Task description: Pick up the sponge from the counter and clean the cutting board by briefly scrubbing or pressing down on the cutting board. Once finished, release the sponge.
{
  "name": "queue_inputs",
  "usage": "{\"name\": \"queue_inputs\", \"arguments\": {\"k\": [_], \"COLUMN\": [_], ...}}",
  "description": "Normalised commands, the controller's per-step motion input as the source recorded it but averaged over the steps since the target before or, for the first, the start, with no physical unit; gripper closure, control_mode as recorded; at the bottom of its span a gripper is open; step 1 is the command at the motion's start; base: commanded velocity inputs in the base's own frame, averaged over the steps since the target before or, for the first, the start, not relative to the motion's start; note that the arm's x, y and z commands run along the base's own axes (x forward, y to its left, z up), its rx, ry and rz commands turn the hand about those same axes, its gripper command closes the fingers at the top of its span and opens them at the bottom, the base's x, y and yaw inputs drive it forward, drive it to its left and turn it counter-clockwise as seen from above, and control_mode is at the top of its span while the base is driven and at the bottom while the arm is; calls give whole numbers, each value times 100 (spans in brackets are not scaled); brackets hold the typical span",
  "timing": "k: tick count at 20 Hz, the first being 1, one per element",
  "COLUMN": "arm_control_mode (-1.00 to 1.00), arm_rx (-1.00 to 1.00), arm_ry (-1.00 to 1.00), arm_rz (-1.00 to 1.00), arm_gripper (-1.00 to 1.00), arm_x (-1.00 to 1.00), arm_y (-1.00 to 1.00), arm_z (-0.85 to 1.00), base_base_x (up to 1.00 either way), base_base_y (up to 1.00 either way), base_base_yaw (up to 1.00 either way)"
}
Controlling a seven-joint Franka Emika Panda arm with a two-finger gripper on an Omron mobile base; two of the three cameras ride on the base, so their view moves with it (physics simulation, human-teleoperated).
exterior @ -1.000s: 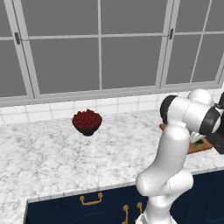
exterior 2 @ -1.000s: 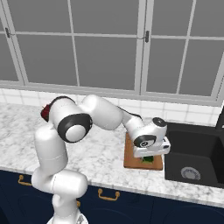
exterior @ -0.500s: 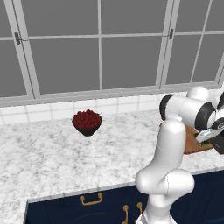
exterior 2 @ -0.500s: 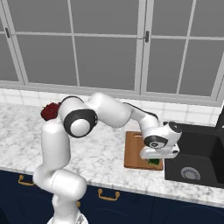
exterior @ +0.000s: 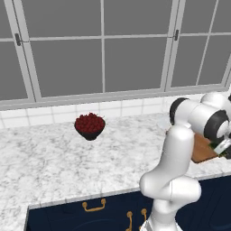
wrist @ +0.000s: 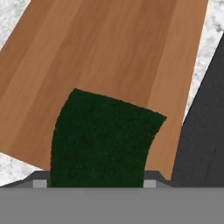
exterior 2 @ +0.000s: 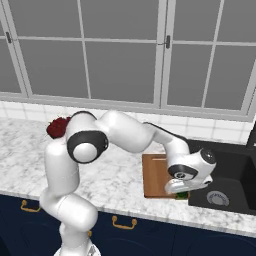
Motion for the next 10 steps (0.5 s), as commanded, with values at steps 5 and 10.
{"name": "queue_inputs", "arguments": {"k": [5,10], "arm_control_mode": [-100,-100], "arm_rx": [-13,-21], "arm_ry": [-10,0], "arm_rz": [0,0], "arm_gripper": [100,100], "arm_x": [-32,0], "arm_y": [34,96], "arm_z": [0,0], "base_base_x": [0,0], "base_base_y": [0,0], "base_base_yaw": [0,0]}}
